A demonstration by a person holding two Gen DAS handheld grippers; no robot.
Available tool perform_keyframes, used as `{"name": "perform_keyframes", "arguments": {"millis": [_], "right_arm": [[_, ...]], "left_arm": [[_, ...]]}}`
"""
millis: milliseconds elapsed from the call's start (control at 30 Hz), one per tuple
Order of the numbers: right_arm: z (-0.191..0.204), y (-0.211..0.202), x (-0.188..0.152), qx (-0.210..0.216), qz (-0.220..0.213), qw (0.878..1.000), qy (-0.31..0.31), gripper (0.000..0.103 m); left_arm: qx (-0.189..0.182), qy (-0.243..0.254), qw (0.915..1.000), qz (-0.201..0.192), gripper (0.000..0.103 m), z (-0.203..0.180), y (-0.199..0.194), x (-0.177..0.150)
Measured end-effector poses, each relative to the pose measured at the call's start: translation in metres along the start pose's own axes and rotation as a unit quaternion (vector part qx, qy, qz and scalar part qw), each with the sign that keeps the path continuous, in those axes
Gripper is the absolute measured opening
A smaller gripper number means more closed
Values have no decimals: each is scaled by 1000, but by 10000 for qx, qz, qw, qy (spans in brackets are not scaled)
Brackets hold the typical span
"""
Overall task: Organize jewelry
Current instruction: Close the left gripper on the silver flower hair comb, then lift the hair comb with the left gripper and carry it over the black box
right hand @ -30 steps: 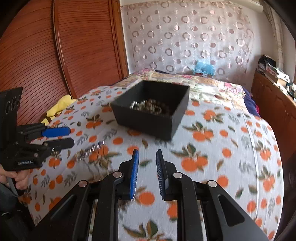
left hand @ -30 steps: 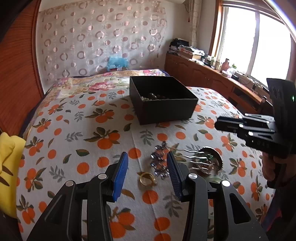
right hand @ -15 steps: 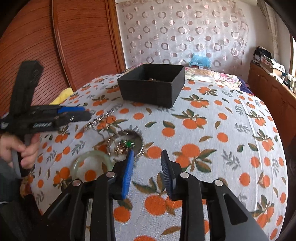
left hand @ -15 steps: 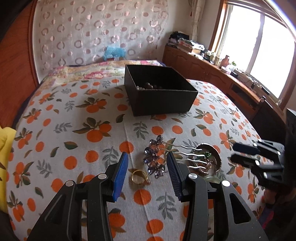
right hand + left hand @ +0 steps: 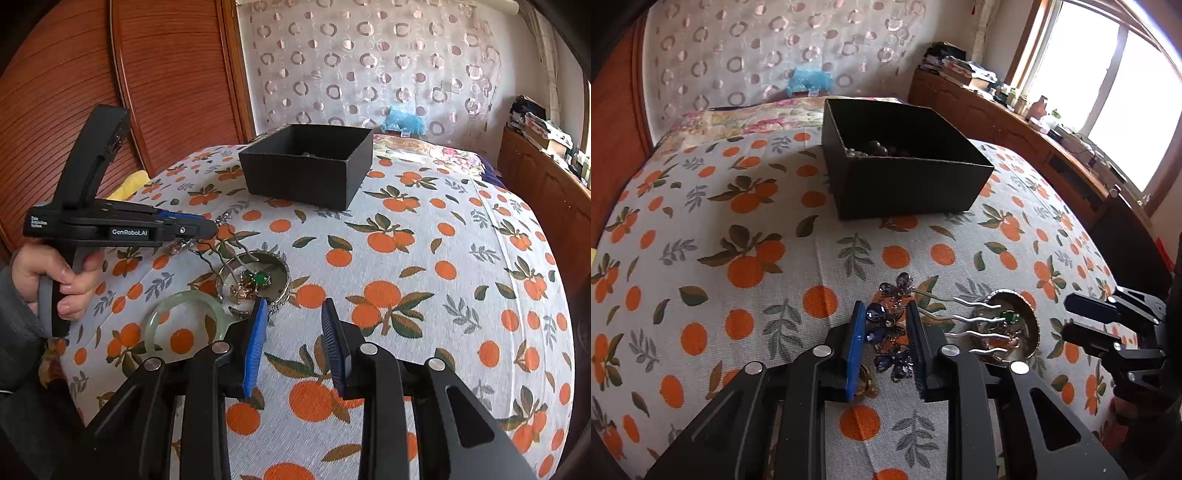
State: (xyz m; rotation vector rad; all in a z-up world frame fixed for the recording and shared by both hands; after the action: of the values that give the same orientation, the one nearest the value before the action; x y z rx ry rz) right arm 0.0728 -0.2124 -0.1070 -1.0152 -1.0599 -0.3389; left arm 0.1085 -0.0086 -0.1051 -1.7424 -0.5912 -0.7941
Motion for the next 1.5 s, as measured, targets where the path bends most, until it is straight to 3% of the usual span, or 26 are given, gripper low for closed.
{"name": "perform_keyframes", "arguments": {"millis": [367, 433, 700, 800, 1100, 1500], "right_arm": [[3, 33, 23, 256, 326, 9986, -315, 32], [6, 39, 27, 295, 370, 9980, -410, 22], [3, 61, 26, 301, 729, 9954, -537, 15], [3, 62, 24, 371, 782, 9947, -554, 5], [4, 53, 37, 204, 379, 9972, -618, 5], [-10, 55, 81, 74, -68, 9988, -473, 5]], "left_arm": [[416, 245, 9971, -592, 18, -2, -28, 9], [459, 260, 9963, -683, 18, -1, -33, 11], [495, 244, 9949, -849, 18, 0, -41, 11], [507, 216, 9947, -867, 18, 2, -41, 12], [565, 185, 9936, -957, 18, 7, -44, 16], [644, 223, 9909, -1157, 18, 14, -45, 38]]}}
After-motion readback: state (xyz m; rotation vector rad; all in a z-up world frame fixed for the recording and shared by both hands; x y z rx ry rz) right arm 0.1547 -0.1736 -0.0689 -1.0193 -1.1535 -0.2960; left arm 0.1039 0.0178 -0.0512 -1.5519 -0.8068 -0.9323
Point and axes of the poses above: each gripper's, at about its wrist camera, not at the fingertips, and y roughly the way its jaws point, z to its left, x to its top, the point moved 3 cm from there along y, roughly the way its jaws point, and after that the axes turned 12 degrees about -z, right-handed, at the moved point
